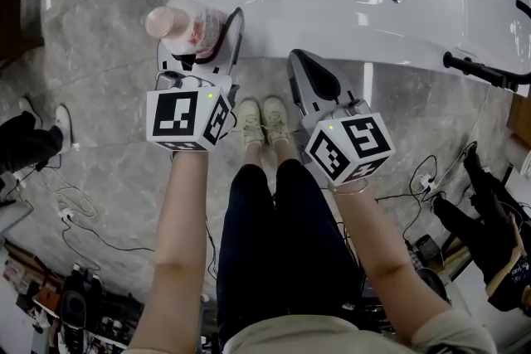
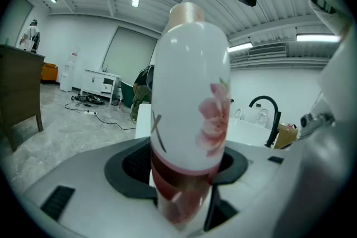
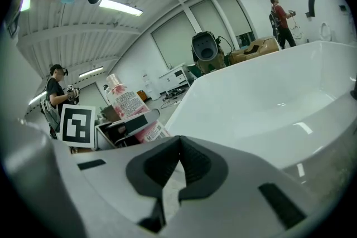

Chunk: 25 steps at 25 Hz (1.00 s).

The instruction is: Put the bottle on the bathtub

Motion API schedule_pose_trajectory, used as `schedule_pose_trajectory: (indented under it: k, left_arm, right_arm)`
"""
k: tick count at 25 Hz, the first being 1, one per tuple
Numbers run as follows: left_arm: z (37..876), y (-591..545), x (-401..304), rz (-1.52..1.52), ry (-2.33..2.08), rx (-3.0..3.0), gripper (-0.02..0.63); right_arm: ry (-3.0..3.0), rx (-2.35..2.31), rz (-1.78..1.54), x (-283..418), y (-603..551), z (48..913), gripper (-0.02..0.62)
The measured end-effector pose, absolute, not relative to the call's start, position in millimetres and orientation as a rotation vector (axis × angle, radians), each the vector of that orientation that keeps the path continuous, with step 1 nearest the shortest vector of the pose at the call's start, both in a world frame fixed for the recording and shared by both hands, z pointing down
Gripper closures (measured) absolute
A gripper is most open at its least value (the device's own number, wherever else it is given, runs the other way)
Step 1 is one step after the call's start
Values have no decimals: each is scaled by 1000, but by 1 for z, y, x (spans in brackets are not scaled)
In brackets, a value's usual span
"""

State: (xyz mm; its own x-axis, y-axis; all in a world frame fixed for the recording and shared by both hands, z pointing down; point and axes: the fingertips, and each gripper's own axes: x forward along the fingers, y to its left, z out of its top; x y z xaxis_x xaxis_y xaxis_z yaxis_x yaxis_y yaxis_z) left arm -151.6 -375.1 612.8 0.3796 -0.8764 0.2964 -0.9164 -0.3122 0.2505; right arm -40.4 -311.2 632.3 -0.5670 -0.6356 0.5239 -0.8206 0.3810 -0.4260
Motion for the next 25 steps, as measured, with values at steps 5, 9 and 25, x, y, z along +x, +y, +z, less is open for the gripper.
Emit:
schedule_pose_trajectory:
  k: [5, 9, 25]
  left_arm:
    - [613, -371, -151, 166, -1561, 2260, 367]
    - [614, -369, -145, 180, -1545, 2275, 365]
    - [628, -360, -135, 181, -1509, 2200, 307]
  right_arm:
    - [-2363, 1297, 972, -36, -312, 631, 598]
    - [-2366, 1288, 980, -39, -307, 631, 598]
    - [-2371, 1249, 1012, -41, -295, 633, 598]
